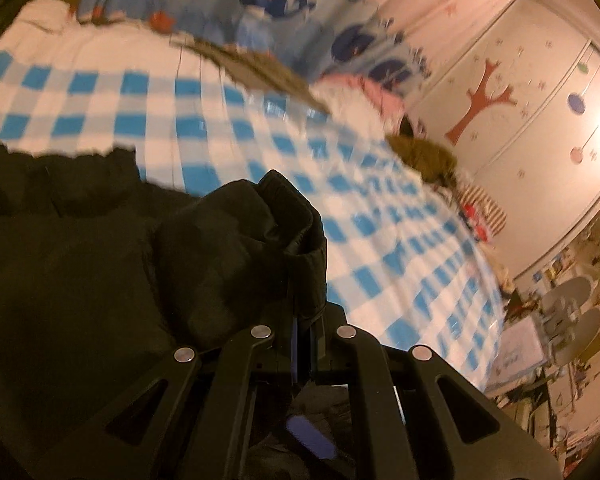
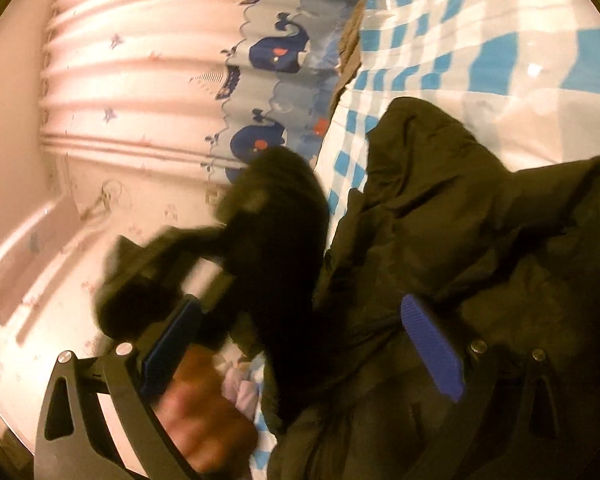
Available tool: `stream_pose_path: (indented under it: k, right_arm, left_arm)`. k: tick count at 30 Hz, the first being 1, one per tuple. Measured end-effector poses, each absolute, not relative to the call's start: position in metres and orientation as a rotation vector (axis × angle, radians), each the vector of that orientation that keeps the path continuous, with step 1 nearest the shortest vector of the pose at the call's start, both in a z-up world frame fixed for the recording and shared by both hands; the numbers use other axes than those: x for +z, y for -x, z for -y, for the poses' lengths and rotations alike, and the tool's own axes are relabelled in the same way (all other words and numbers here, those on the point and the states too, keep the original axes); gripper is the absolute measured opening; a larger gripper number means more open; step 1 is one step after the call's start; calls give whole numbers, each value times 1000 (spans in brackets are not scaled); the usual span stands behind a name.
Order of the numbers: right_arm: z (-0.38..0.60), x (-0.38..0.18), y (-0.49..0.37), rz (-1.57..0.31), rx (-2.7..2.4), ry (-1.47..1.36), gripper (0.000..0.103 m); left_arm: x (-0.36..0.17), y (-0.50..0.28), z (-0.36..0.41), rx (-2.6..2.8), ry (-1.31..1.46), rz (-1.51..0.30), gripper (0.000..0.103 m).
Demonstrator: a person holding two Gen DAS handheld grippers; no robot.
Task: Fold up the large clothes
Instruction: 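Fold the held sleeve with the left tool across the jacket body, then grasp the black jacket's hem edge with both tools side by side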
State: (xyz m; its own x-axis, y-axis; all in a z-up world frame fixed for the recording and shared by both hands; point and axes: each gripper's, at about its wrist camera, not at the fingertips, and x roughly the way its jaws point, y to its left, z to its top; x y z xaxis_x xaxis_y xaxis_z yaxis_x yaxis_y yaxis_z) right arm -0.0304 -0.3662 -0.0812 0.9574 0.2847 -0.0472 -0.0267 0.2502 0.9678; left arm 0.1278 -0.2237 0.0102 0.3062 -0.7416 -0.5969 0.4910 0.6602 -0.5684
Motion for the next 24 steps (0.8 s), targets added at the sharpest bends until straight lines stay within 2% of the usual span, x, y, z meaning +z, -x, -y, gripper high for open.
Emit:
stream_pose_path:
  k: [7,11,12,14,15,16,18,20,24]
  right_arm:
    - [376,-98,32,-201,209,-1395,96]
    - [374,-97,33,-209,213,-1379,96]
    - [374,-96,31,-211,216,-1376,96]
    - [375,-91,30,-218,210,-1356,96]
    - [375,-82,34,-213,194,-1321,96]
    - [375,-70,40,-195,183,-1267,96]
    - [374,-51,50,-170,166,-1158,96]
    - [374,-43,47,-202,171,-1102,96]
    - [380,-51,14,-382,176,-1126,96]
  left_arm:
    - [-46,-132,247,-854,232,-1136,3]
    - [-38,-123,243,-867,116,-1169,8]
    - [-28,-119,235,-870,100,-1148,11]
    - [-2,-114,211,-869,90,-1089,33]
    - [15,-112,193,-858,98,-1050,52]
    - [32,-110,175,-843,110,-1004,62]
    - [61,-106,133,-825,123,-924,69]
    - [80,-107,97,-795,129,-888,73]
    - [88,-114,31,-678,131,-839,77]
